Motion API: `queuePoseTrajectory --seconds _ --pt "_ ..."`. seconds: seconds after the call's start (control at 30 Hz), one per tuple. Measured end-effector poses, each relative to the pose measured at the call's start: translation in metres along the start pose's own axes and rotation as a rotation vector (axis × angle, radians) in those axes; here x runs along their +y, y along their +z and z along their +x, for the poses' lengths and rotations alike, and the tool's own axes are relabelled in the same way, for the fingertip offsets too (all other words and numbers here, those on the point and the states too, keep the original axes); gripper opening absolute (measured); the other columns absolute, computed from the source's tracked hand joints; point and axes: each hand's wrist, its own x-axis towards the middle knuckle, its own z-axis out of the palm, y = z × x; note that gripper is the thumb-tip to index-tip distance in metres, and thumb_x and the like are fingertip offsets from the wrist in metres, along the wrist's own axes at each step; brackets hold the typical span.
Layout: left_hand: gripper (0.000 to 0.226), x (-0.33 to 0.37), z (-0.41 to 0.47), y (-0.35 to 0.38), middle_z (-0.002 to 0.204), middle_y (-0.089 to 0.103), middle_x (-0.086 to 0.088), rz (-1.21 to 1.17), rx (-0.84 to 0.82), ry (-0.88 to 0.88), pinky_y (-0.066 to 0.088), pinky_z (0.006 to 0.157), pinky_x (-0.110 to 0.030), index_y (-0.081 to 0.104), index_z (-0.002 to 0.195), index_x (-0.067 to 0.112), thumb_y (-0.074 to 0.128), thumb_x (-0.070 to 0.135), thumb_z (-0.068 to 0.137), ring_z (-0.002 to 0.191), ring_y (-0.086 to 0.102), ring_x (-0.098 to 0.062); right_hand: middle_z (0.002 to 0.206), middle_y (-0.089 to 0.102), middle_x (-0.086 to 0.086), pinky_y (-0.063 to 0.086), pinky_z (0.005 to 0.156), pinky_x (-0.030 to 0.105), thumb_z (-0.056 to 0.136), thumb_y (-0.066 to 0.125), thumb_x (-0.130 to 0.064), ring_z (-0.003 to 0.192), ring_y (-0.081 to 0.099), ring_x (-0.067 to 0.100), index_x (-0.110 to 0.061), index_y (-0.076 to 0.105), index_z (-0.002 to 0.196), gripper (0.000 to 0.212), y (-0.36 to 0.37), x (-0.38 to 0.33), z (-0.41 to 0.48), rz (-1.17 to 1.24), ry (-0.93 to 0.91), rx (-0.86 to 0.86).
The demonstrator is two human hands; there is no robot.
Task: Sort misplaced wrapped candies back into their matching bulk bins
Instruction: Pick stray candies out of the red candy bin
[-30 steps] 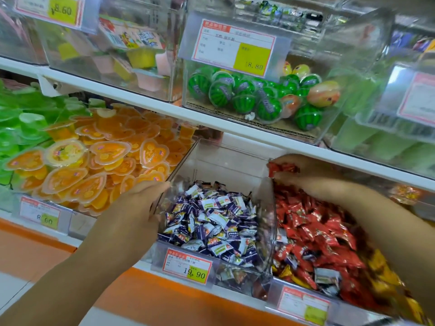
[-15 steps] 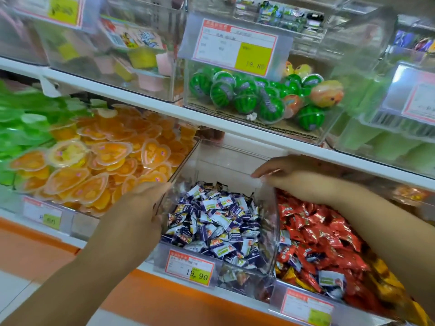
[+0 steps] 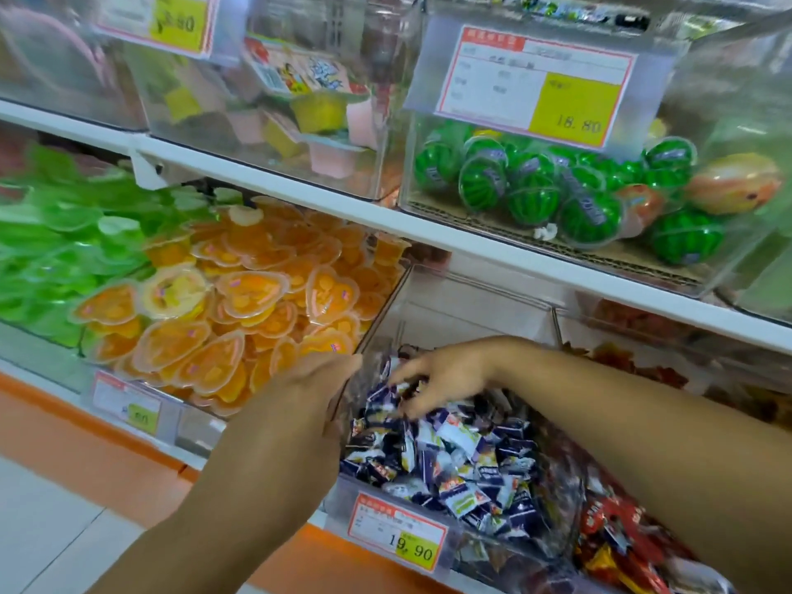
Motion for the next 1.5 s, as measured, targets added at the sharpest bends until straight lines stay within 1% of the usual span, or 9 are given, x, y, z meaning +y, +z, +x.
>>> queuePoseTrajectory --seconds 0.27,0.47,0.63,0.8,0.97,1.13,1.27,1.37,1.5 --pt "0.063 0.003 -0.001 -0.004 0.149 0.019 0.031 0.033 -0.023 -0.002 0.031 0.101 -0.012 0.019 0.147 0.044 0.050 0.022 0.097 0.132 0.031 0.003 0.129 0.055 -0.017 0.032 0.092 0.020 0.091 0.058 -0.045 0.108 0.050 -0.003 -0.043 0.050 0.133 0.043 -0.026 0.033 -0.051 -0.075 0.080 -0.150" --pt "0.064 0.002 -0.002 -0.003 0.147 0.023 0.032 0.022 -0.008 -0.014 0.036 0.098 -0.016 0.025 0.146 0.045 0.055 0.021 0.095 0.128 0.036 0.001 0.160 0.016 0.004 0.022 0.115 0.045 0.075 0.064 -0.067 0.145 0.020 0.028 -0.028 0.014 0.153 0.100 -0.012 0.049 0.000 -0.031 0.419 -0.097" --pt "0.063 0.007 0.000 -0.004 0.147 0.020 0.033 0.054 -0.004 -0.039 0.038 0.091 -0.014 0.021 0.146 0.046 0.052 0.023 0.097 0.113 0.042 0.002 0.157 0.023 0.012 0.031 0.106 0.039 0.088 0.063 -0.044 0.142 0.027 0.031 -0.011 0.023 0.151 0.082 -0.004 0.027 0.019 0.078 0.419 -0.121" --pt "0.063 0.004 -0.002 -0.004 0.147 0.022 0.032 0.042 -0.012 -0.008 0.035 0.098 -0.013 0.022 0.147 0.044 0.052 0.022 0.096 0.129 0.035 0.004 0.157 0.024 0.010 0.034 0.105 0.036 0.085 0.070 -0.026 0.139 0.031 0.029 -0.012 0.013 0.153 0.090 0.010 0.028 0.015 0.222 0.360 0.059" --pt "0.063 0.001 -0.002 -0.004 0.148 0.020 0.032 0.017 -0.034 -0.011 0.032 0.101 -0.013 0.022 0.148 0.042 0.052 0.022 0.096 0.132 0.032 0.003 0.098 0.055 0.004 0.043 0.057 0.018 0.082 0.072 -0.018 0.078 0.054 0.014 -0.005 0.044 0.135 0.062 0.005 0.025 -0.002 0.280 0.226 0.274" --pt "0.063 0.004 -0.002 -0.005 0.150 0.024 0.028 0.024 -0.025 -0.028 0.028 0.106 -0.015 0.025 0.148 0.041 0.052 0.019 0.096 0.135 0.031 0.002 0.097 0.060 -0.002 0.046 0.088 0.028 0.080 0.070 -0.038 0.086 0.056 0.009 -0.018 0.069 0.090 0.022 -0.011 0.019 -0.032 0.376 0.074 0.243" --pt "0.064 0.003 -0.002 -0.005 0.150 0.025 0.027 0.028 -0.028 -0.036 0.032 0.105 -0.018 0.025 0.147 0.041 0.053 0.017 0.095 0.134 0.033 0.000 0.111 0.063 -0.011 0.047 0.085 0.022 0.087 0.067 -0.037 0.090 0.060 0.002 -0.035 0.061 0.111 0.026 -0.022 0.019 -0.047 0.580 -0.113 0.258" --pt "0.064 0.003 -0.002 -0.004 0.148 0.030 0.026 0.022 -0.022 -0.028 0.036 0.102 -0.020 0.029 0.145 0.043 0.055 0.015 0.094 0.131 0.038 -0.002 0.131 0.057 -0.003 0.049 0.093 0.033 0.092 0.056 -0.047 0.112 0.058 0.018 -0.027 0.058 0.124 0.037 -0.030 0.038 -0.038 0.634 0.028 0.331" --pt "0.065 0.003 -0.002 -0.004 0.146 0.031 0.028 0.017 -0.010 -0.022 0.034 0.103 -0.018 0.029 0.145 0.044 0.055 0.015 0.094 0.131 0.037 -0.001 0.127 0.061 0.002 0.049 0.096 0.038 0.098 0.052 -0.024 0.114 0.058 0.023 -0.023 0.063 0.119 0.024 -0.024 0.059 -0.018 0.520 0.170 0.362"
